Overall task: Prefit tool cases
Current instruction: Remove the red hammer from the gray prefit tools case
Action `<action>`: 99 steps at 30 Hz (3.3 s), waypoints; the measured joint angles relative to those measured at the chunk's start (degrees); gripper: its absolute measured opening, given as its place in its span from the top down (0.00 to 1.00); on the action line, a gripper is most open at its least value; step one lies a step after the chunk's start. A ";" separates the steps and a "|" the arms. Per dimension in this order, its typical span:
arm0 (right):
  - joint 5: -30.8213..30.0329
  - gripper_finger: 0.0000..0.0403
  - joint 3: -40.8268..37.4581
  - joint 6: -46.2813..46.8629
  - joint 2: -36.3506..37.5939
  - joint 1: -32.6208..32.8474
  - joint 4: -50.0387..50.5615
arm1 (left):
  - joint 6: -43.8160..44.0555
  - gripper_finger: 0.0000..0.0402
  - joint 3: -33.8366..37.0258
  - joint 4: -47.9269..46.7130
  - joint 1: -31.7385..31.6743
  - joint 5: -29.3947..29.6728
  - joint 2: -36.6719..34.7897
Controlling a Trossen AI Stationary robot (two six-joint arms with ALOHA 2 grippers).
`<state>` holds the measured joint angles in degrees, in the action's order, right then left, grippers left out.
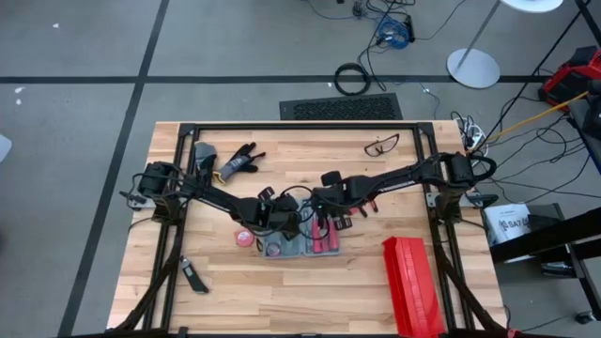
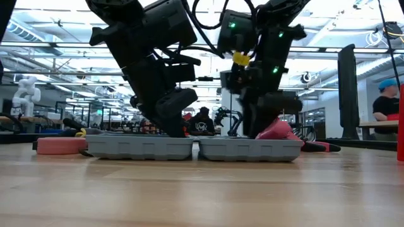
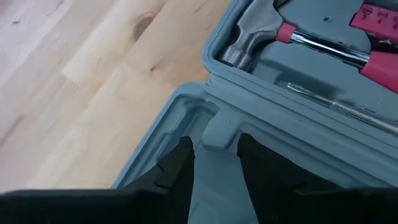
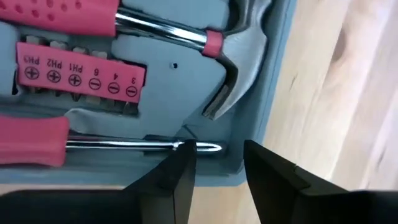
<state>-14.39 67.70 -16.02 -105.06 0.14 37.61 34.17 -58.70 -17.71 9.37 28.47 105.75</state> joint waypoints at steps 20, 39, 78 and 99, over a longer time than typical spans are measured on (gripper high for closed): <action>11.52 0.68 0.25 39.26 2.75 7.33 2.08 | 5.99 0.66 0.07 -0.30 0.04 1.40 0.00; -9.56 0.68 0.20 36.76 0.07 7.24 4.98 | 4.46 0.66 -0.75 -0.88 0.50 -10.28 -0.25; 9.53 0.68 0.68 32.53 -4.96 8.48 -6.23 | -2.90 0.66 -3.86 1.16 -0.16 -8.41 2.72; 4.87 0.91 -0.02 33.34 -1.68 9.18 -4.51 | -0.04 0.66 -3.85 2.16 0.55 -8.44 3.63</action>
<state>-9.52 67.68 17.32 -106.74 9.32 33.09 34.13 -62.54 -15.55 9.91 20.03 109.38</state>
